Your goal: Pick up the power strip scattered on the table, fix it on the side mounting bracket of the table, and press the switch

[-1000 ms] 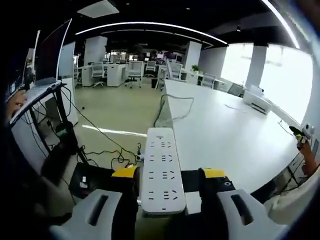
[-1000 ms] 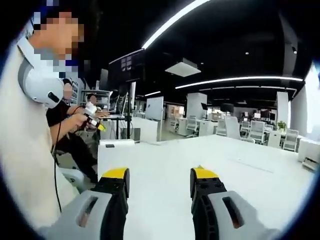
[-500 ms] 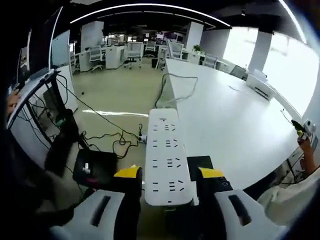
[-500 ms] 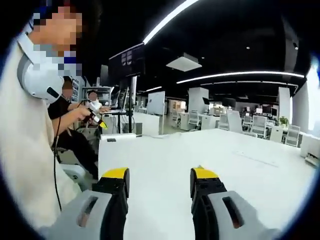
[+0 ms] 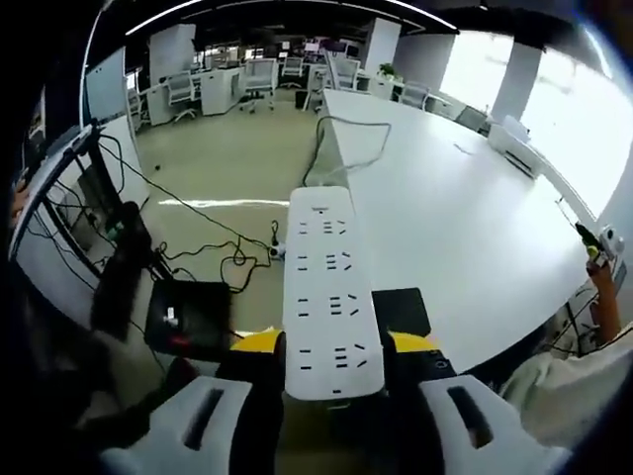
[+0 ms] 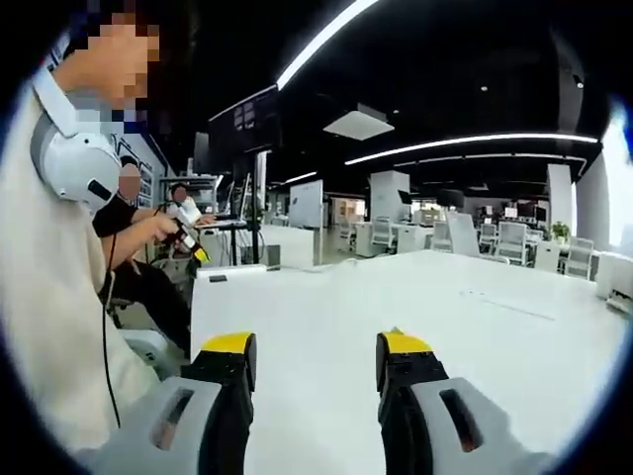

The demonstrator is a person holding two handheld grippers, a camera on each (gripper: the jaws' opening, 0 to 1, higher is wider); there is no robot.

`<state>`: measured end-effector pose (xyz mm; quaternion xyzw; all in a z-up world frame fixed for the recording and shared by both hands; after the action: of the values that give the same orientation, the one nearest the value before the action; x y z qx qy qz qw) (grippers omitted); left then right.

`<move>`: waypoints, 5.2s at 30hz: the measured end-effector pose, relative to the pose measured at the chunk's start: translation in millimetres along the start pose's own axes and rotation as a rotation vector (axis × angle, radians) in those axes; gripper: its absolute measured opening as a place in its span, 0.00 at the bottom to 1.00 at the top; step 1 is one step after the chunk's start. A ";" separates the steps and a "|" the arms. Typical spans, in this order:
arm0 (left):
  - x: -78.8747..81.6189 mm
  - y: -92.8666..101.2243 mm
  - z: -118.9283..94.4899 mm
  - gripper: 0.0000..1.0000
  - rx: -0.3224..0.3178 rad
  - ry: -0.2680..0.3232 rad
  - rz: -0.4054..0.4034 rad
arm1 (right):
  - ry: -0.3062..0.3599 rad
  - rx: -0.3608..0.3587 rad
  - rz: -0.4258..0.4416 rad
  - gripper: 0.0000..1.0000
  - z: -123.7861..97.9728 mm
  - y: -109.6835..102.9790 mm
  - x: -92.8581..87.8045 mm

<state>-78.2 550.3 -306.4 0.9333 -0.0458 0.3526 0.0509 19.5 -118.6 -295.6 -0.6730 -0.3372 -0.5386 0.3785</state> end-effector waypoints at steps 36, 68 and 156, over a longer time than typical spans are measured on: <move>6.4 -3.2 13.2 0.36 0.000 -0.253 -0.010 | 0.028 -0.015 0.004 0.43 6.3 6.4 4.0; 17.2 -1.2 18.3 0.36 -0.023 -0.382 0.009 | -0.096 0.088 0.016 0.41 102.5 26.8 72.6; 22.7 3.1 23.5 0.29 -0.042 -0.435 0.080 | -0.511 0.551 -0.263 0.32 440.6 -115.2 158.3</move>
<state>-46.3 543.1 -308.7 0.9835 -0.0999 0.1436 0.0455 157.7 329.3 -182.4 -0.6095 -0.6357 -0.2872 0.3766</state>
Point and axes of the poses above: the point that each gripper's makers call its tool centre point, and the gripper's own axes: z roughly forward along the fingers, y roughly to its right, x roughly out of its top, the point moved 10 cm from there along -z, roughly backward along the fingers, and after that the axes turned 9 degrees about z, right-handed, at the moved point
